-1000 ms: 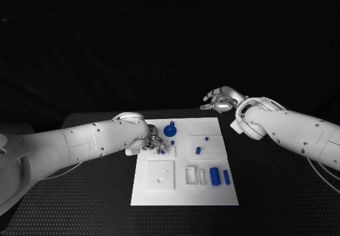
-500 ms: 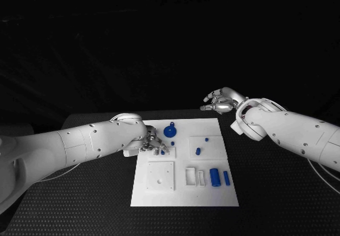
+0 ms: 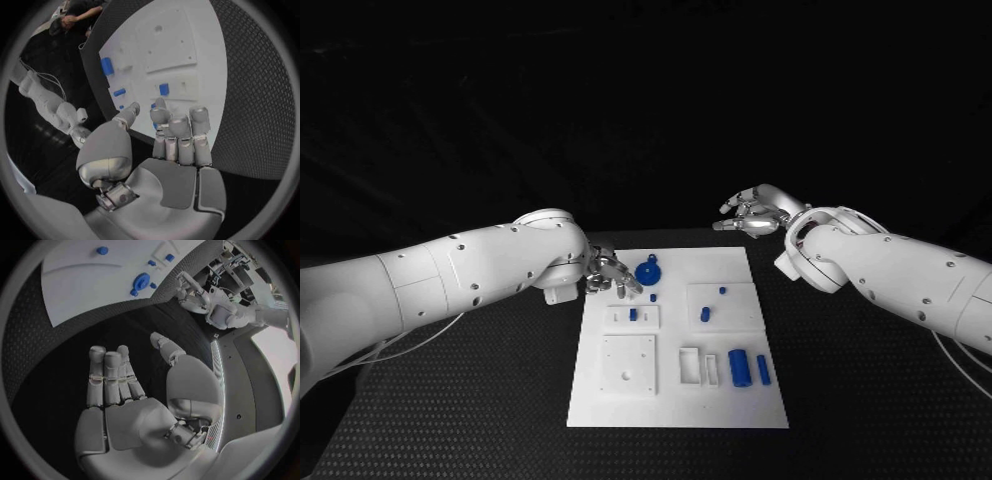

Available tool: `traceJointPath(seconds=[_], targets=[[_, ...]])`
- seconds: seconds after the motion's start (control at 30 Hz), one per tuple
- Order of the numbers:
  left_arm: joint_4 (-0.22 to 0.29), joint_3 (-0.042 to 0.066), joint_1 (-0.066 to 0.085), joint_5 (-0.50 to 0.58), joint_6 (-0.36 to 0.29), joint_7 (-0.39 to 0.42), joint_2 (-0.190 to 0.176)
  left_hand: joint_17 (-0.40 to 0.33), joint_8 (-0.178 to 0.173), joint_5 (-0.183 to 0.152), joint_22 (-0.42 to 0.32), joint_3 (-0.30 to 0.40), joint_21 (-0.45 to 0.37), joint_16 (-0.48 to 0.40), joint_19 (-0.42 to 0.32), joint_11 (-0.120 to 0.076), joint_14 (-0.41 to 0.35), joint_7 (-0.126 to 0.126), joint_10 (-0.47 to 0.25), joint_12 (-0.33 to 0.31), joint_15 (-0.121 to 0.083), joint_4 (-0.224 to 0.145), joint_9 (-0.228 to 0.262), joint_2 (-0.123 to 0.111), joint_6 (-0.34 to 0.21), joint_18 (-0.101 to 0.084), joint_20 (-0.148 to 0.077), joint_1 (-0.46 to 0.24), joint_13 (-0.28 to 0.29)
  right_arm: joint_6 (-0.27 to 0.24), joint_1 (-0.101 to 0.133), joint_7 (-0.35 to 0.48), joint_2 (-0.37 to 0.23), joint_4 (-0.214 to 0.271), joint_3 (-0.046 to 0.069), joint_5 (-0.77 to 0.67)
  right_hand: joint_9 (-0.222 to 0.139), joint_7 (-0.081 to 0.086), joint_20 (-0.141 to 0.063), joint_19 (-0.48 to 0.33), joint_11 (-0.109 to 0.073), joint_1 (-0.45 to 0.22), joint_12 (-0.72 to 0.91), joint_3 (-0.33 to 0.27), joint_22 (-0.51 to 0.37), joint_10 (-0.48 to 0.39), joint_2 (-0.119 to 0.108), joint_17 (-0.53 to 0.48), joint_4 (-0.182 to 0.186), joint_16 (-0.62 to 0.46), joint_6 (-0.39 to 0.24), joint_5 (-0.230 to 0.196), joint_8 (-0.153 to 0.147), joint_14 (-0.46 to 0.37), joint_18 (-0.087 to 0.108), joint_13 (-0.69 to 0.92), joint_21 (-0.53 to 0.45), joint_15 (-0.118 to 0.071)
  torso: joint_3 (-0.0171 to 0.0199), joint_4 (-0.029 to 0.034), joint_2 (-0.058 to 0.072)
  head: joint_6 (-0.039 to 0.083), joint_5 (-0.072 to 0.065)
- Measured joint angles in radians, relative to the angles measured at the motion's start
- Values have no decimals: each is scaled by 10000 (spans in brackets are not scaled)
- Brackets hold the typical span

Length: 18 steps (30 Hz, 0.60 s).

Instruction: Assemble the parts on the task board

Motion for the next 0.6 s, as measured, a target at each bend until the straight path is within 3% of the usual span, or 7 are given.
traceJointPath(seconds=[0.17,0.23,0.47,0.6], targets=[[-305,15,423,108,112,19,-56,-439,-174,337,-185,-67,-734,-970,-681,218,-730,215,-762,-919,265,-505,-112,359,-334,-2,186,241,-464,0,0,-2,-8,-45,-1,0,0,-3,0,0,0,0,-1,0,0,0,0,-1,0,0,3,0,0,0,0,0,0,0,0,0,1,104,23],[-692,22,508,102,130,28,23,-694,-298,345,-398,-30,-1169,-1541,-923,397,-987,358,-996,-1483,454,-625,-156,450,-606,-192,288,199,-760,0,0,-2,-8,-67,-1,0,0,-6,0,0,0,0,-1,0,0,0,0,0,0,0,5,0,0,0,0,0,0,0,0,0,2,149,35],[-1712,7,496,-25,183,52,527,-875,-303,345,-595,-32,-1552,-2048,-973,431,-998,429,-1030,-2015,614,-621,-177,503,-679,-237,337,139,-1027,0,-1,-4,10,-78,-1,0,0,12,0,0,0,0,-4,0,0,0,0,-1,0,0,-16,0,0,0,0,-9,0,0,-6,-16,22,224,62],[-2386,7,494,-123,255,88,985,-875,-370,249,-614,-48,-1642,-2169,-973,431,-1000,465,-1030,-2134,616,-369,-226,435,-849,-238,337,-87,-1044,-1,-1,-5,21,-81,-1,0,0,6,0,0,0,0,-4,0,0,0,0,-1,0,0,-23,0,0,0,0,-9,0,0,-12,-33,33,251,67]])
